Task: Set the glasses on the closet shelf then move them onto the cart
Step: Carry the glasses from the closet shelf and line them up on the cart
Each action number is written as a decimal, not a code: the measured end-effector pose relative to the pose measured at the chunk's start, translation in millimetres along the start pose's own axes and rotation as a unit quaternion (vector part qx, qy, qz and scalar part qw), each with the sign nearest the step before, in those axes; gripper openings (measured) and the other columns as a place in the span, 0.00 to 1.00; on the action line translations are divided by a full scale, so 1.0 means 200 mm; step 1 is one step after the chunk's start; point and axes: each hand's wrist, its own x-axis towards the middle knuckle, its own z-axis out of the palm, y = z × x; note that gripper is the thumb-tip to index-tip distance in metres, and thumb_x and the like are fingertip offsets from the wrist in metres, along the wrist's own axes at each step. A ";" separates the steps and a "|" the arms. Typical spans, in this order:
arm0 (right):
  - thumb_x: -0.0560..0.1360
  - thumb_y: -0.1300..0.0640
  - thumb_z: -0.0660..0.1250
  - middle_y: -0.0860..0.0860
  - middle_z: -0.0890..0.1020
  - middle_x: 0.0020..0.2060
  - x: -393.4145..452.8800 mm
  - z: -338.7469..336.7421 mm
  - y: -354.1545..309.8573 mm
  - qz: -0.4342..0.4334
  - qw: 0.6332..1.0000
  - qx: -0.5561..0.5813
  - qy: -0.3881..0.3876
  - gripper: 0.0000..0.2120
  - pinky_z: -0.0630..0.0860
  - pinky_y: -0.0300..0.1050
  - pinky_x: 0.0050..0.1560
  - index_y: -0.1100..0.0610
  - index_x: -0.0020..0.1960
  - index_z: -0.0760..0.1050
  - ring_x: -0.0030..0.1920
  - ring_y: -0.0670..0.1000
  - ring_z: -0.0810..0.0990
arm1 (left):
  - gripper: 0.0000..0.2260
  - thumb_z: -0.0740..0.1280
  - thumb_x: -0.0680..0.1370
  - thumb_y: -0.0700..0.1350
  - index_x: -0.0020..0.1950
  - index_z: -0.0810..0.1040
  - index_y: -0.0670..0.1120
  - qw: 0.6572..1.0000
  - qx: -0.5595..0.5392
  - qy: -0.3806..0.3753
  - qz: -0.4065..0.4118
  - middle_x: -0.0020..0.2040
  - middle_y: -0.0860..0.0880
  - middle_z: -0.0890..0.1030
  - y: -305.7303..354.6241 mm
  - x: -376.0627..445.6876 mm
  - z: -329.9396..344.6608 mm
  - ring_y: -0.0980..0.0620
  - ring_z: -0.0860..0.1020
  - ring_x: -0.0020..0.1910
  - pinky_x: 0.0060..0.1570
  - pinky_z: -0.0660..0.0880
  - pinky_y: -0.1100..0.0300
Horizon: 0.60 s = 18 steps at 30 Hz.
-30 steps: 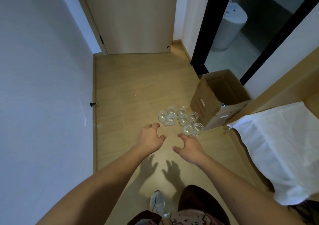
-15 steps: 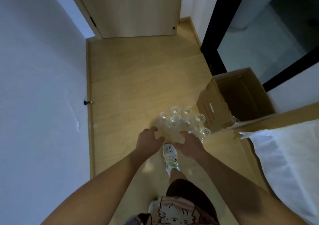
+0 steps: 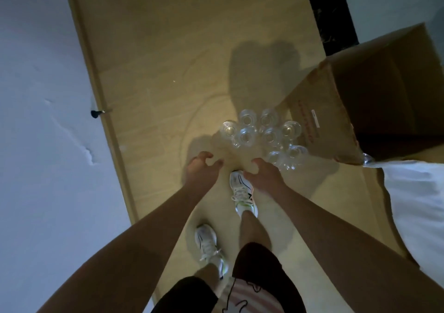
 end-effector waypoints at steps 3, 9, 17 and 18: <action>0.78 0.46 0.67 0.58 0.77 0.66 0.24 0.07 0.04 0.006 1.000 -0.002 -0.011 0.26 0.72 0.49 0.63 0.54 0.73 0.69 0.67 0.60 0.75 | 0.19 0.71 0.79 0.55 0.65 0.78 0.47 1.000 -0.016 -0.012 -0.016 0.54 0.48 0.81 -0.01 0.21 0.11 0.44 0.80 0.57 0.62 0.74 0.54; 0.78 0.46 0.66 0.58 0.77 0.66 0.79 0.29 0.18 0.026 0.999 0.019 -0.026 0.27 0.72 0.50 0.63 0.52 0.74 0.68 0.67 0.60 0.75 | 0.19 0.71 0.79 0.55 0.66 0.78 0.48 0.998 0.004 -0.037 -0.049 0.62 0.47 0.81 -0.14 0.66 0.46 0.48 0.77 0.65 0.63 0.69 0.59; 0.77 0.48 0.68 0.51 0.77 0.67 1.44 0.69 0.46 0.106 0.977 0.184 -0.033 0.25 0.68 0.42 0.61 0.51 0.72 0.71 0.66 0.54 0.76 | 0.18 0.70 0.78 0.55 0.65 0.80 0.48 0.993 0.013 -0.078 -0.087 0.64 0.48 0.81 -0.36 1.26 0.88 0.50 0.78 0.64 0.63 0.69 0.62; 0.76 0.48 0.70 0.50 0.78 0.66 1.50 0.74 0.49 0.119 0.963 0.242 -0.019 0.24 0.70 0.41 0.60 0.51 0.71 0.73 0.63 0.53 0.77 | 0.18 0.70 0.78 0.55 0.65 0.80 0.48 0.992 0.006 -0.083 -0.091 0.64 0.48 0.81 -0.39 1.32 0.92 0.50 0.78 0.63 0.62 0.69 0.63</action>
